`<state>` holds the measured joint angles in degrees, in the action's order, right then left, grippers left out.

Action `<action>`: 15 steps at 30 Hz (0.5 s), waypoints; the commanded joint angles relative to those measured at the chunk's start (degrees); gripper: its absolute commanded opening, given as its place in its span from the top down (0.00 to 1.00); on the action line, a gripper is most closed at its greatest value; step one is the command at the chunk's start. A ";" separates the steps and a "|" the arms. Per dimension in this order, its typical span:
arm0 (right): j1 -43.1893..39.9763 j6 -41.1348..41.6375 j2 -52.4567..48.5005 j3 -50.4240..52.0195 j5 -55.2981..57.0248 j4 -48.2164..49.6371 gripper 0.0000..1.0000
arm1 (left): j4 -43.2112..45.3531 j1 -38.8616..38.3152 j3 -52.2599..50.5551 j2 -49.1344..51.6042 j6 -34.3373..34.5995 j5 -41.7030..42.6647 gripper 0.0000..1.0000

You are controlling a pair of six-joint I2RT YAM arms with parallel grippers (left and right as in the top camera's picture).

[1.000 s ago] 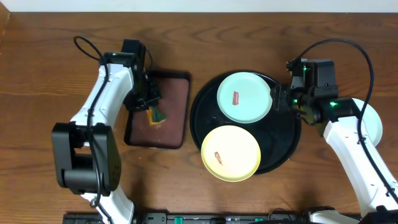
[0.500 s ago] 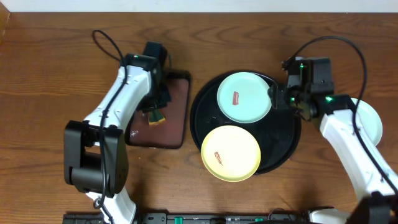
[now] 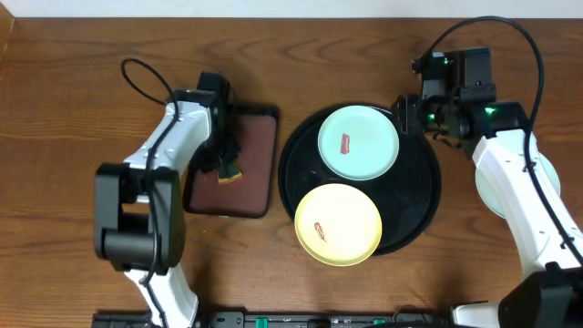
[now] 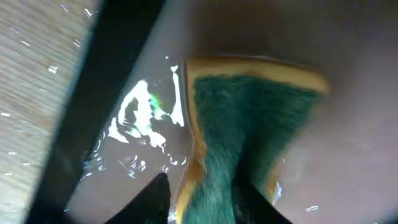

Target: Clean dirty plates on tray and stack at the side

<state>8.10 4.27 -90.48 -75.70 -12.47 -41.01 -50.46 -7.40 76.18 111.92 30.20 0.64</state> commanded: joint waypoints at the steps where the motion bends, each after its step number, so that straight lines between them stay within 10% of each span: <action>1: -0.28 0.15 -2.01 -0.09 -0.68 -0.17 0.53 | 1.18 -0.02 -0.33 1.62 -1.33 0.42 0.80; 7: -0.28 0.13 -6.58 -0.09 -0.70 -0.24 0.52 | 2.14 -0.02 -0.33 1.79 -3.69 0.42 0.92; 15: -0.28 -0.13 -9.92 -0.09 -1.55 -1.22 0.56 | -2.73 0.11 2.16 0.17 -4.46 4.92 0.64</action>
<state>8.10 4.27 -100.73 -75.68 -13.30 -42.39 -51.90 -7.38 76.47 112.99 26.61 3.20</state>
